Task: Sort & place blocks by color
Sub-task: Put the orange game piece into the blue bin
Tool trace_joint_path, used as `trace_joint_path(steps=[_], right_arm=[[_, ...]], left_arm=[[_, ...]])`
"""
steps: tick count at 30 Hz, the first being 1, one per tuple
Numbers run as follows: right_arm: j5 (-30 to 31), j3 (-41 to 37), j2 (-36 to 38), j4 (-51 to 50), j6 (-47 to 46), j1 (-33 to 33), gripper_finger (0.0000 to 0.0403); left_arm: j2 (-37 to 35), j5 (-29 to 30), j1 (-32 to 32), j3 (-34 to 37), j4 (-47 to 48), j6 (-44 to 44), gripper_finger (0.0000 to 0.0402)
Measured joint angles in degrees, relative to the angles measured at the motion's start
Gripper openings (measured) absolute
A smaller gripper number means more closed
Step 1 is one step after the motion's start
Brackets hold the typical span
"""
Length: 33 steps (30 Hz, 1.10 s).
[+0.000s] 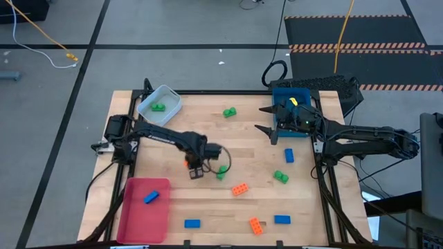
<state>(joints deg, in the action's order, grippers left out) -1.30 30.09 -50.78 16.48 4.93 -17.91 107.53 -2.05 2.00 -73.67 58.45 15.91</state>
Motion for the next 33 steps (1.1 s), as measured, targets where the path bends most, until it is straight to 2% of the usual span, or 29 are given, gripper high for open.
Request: trace_joint_path(steps=[9, 15, 20, 25, 29, 33], right_arm=[[1.47, 0.0, 0.0, -0.71, 1.66, 0.0, 0.0338], [1.21, 0.0, 0.04, -0.59, 1.63, 0.02, 0.0338], [0.79, 0.0, 0.24, -0.11, 1.39, 0.04, 0.0338], [-3.48, 0.0, 0.35, 1.02, 1.1, 0.06, 0.0338], [-7.52, -2.54, 0.86, 9.65, -0.63, 0.06, 0.0338], [-8.09, -6.72, 1.32, 19.54, -2.99, 0.01, 0.0338]], left_arm=[[-0.09, 11.04, -5.09, -18.71, -9.33, -11.13, 0.009], [-0.11, 12.82, -6.66, -27.66, -19.58, -16.79, 0.009], [-0.13, 12.61, -6.75, -28.82, -28.87, -19.01, 0.009], [-0.13, 10.77, -7.15, -28.87, -34.22, -19.23, 0.009], [-0.13, 7.97, -7.89, -28.87, -38.01, -18.34, 0.009], [-0.11, 5.32, -8.54, -28.87, -41.36, -18.23, 0.009]])
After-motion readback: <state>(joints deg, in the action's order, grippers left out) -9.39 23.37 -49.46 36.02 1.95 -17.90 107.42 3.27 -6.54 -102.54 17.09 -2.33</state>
